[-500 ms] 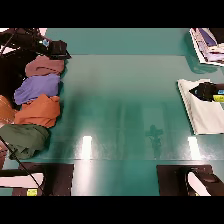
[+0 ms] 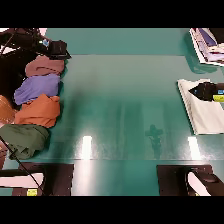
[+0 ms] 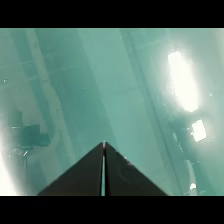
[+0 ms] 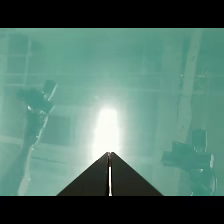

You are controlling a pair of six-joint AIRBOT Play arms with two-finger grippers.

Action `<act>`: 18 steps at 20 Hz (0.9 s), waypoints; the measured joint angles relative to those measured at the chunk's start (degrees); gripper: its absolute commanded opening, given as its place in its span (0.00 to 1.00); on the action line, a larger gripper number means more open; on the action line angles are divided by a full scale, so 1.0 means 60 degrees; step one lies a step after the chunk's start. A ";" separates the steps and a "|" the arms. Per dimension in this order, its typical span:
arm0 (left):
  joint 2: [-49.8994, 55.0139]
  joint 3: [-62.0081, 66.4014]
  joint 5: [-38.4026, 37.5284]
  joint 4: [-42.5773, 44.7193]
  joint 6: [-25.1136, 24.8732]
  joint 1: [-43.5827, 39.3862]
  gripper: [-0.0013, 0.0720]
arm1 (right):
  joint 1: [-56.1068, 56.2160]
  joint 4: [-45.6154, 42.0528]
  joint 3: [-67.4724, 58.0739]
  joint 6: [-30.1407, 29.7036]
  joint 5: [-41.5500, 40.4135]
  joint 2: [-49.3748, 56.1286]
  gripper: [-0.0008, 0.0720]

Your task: Fold the shirts.

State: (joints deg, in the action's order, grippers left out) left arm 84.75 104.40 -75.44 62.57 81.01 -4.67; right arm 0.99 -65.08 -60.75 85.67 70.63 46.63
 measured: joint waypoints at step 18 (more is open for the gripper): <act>0.1330 -0.0051 0.2874 0.4175 0.1005 0.0925 0.83 | -0.0069 0.0004 0.0000 0.0011 -0.0036 0.0000 0.04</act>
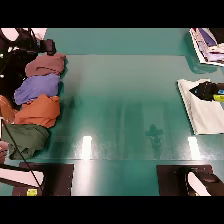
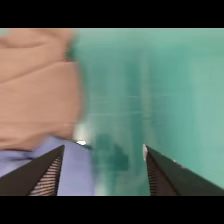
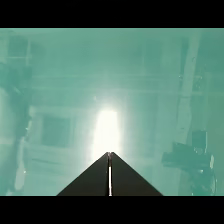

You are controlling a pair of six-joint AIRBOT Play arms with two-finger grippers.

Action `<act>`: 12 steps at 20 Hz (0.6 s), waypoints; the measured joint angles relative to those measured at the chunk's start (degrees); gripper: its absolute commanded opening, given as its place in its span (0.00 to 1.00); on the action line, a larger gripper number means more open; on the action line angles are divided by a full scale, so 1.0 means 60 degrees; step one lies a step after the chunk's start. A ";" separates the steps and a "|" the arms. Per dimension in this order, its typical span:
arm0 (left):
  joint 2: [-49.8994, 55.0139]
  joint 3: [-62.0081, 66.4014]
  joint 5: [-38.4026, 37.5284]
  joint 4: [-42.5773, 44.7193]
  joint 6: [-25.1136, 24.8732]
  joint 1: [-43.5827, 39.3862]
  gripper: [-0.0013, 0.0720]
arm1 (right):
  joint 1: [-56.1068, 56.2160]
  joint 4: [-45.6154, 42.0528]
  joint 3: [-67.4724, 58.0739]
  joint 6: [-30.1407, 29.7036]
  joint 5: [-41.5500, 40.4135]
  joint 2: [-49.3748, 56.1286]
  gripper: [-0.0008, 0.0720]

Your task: Fold the shirts.

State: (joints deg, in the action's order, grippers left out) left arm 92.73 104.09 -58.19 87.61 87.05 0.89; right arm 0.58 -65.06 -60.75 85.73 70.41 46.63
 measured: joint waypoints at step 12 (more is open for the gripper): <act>0.2492 0.0004 0.2317 0.0561 0.0270 0.1122 0.83 | 0.0000 0.0004 0.0000 0.0000 0.0007 0.0000 0.04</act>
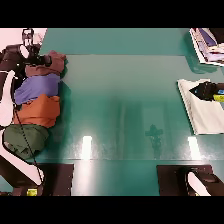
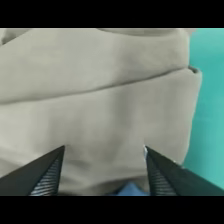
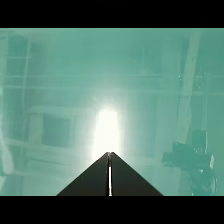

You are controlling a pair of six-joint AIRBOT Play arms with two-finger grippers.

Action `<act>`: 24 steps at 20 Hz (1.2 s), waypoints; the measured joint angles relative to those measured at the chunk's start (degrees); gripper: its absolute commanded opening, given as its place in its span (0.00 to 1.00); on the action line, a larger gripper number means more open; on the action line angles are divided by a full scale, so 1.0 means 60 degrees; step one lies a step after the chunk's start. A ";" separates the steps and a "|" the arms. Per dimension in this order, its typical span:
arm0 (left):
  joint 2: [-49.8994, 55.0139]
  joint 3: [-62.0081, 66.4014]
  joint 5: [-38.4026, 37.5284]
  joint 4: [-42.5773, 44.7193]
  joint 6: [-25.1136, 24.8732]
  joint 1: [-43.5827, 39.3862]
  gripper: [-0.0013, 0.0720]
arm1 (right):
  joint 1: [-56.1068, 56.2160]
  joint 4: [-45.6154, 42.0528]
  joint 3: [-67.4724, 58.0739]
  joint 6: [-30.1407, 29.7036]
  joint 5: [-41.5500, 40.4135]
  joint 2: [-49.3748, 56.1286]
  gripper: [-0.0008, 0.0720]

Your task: Fold the shirts.

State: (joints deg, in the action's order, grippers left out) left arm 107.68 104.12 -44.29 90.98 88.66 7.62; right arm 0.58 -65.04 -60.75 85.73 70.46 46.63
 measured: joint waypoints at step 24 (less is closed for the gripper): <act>-0.5074 0.2317 -0.2098 -0.0645 -0.0270 -0.1399 0.05 | 0.0036 0.0095 -0.3034 -0.0211 -0.0270 0.0798 0.04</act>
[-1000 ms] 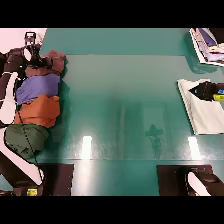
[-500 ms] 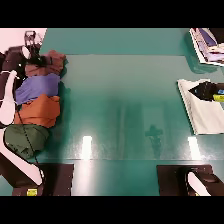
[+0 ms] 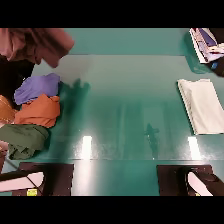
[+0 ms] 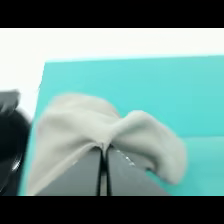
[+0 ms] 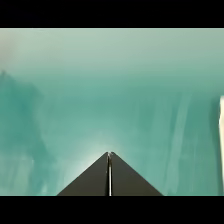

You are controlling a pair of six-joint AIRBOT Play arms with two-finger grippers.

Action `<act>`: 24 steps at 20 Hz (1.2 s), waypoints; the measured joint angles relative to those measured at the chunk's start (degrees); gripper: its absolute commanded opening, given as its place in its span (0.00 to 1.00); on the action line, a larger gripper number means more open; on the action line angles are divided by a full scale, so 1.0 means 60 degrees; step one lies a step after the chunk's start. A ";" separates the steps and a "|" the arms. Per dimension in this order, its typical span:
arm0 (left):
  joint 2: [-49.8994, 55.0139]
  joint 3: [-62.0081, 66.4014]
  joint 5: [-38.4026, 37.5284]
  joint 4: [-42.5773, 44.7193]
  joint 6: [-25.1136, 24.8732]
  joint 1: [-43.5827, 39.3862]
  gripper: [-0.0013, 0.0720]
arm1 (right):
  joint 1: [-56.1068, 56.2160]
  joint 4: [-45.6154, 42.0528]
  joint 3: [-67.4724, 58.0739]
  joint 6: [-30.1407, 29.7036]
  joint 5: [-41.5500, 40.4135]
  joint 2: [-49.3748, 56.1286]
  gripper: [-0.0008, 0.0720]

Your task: Fold the shirts.

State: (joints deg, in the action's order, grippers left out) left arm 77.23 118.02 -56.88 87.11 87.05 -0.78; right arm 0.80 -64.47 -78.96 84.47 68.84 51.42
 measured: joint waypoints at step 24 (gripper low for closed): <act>-0.0426 -0.6175 -0.2470 -0.0608 0.0466 -0.3122 0.76 | 0.0026 0.0066 -0.2477 -0.0157 0.1566 -0.0015 0.04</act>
State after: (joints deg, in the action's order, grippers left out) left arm 74.67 80.97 -71.70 83.46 89.84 -19.51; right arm 0.95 -64.07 -93.82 83.53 78.24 51.33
